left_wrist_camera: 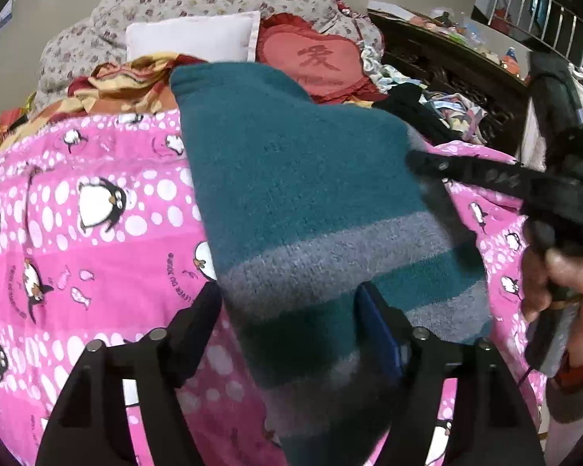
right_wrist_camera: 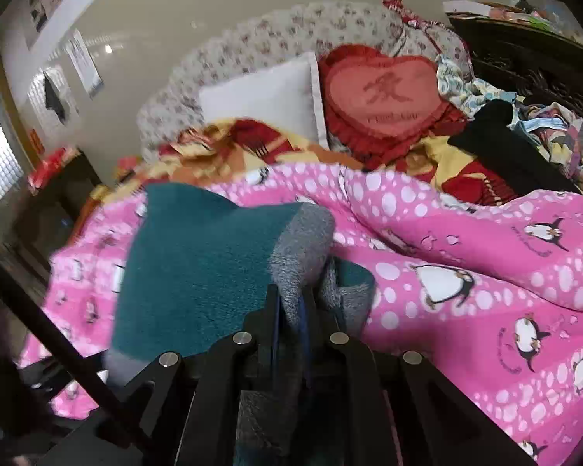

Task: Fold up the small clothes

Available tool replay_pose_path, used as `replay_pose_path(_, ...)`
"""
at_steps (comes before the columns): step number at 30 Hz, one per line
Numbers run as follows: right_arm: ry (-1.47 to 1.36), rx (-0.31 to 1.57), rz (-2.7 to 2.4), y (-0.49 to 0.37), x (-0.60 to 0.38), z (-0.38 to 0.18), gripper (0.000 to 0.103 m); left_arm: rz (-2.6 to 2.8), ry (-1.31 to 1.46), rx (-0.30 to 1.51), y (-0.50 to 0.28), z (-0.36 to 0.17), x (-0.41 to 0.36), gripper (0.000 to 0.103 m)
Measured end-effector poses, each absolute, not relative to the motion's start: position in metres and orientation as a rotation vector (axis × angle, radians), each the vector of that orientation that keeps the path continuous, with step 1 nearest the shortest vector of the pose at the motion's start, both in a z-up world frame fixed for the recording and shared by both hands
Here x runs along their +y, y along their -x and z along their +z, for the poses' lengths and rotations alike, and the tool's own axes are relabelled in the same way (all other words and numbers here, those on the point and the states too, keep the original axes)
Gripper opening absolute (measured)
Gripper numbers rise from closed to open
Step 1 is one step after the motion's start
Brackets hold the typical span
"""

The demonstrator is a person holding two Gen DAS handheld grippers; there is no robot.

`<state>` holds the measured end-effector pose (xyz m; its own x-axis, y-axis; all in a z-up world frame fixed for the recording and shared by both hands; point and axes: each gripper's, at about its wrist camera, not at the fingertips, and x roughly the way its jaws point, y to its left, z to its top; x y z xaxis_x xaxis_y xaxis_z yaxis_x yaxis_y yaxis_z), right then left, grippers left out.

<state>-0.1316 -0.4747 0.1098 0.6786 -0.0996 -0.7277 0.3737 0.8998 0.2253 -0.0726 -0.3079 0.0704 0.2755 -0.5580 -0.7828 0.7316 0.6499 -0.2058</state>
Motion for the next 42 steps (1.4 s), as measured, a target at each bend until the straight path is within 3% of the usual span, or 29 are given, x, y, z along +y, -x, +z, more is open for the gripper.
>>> replay_pose_path(3, -0.449, 0.758, -0.237, 0.138, -0.479, 0.112, 0.013, -0.865, -0.186, 0.99, 0.068, 0.062, -0.305, 0.077)
replay_pose_path(7, -0.526, 0.717, -0.149, 0.182, -0.476, 0.129, 0.03, -0.869, -0.203, 0.97, 0.071, 0.062, -0.303, 0.077)
replay_pose_path(9, -0.522, 0.744, -0.136, 0.203, -0.466, 0.127, 0.063, -0.872, -0.211, 0.961, 0.073, 0.062, -0.303, 0.077)
replay_pose_path(10, -0.539, 0.759, -0.122, 0.216, -0.461, 0.121, 0.064, -0.873, -0.208, 0.962, 0.073, 0.062, -0.303, 0.077)
replay_pose_path(19, -0.633, 0.818, -0.001, 0.214, -0.442, 0.075, 0.063, -0.854, -0.178, 0.969, 0.071, 0.072, -0.291, 0.077)
replay_pose_path(20, -0.643, 0.811, 0.017, 0.209, -0.441, 0.071, 0.059, -0.846, -0.18, 0.954, 0.071, 0.076, -0.289, 0.077)
replay_pose_path(23, -0.641, 0.795, 0.018, 0.201, -0.437, 0.069, 0.006, -0.831, -0.178, 0.937, 0.068, 0.084, -0.286, 0.077)
replay_pose_path(29, -0.452, 0.735, -0.065, 0.216, -0.438, 0.116, 0.004, -0.829, -0.17, 0.921, 0.063, 0.091, -0.285, 0.077)
replay_pose_path(37, -0.443, 0.865, -0.128, 0.205, -0.442, 0.068, 0.005, -0.824, -0.26, 0.934, 0.078, 0.063, -0.299, 0.079)
replay_pose_path(42, -0.466, 0.791, -0.096, 0.223, -0.446, 0.104, 0.01, -0.812, -0.291, 0.862, 0.077, 0.083, -0.29, 0.079)
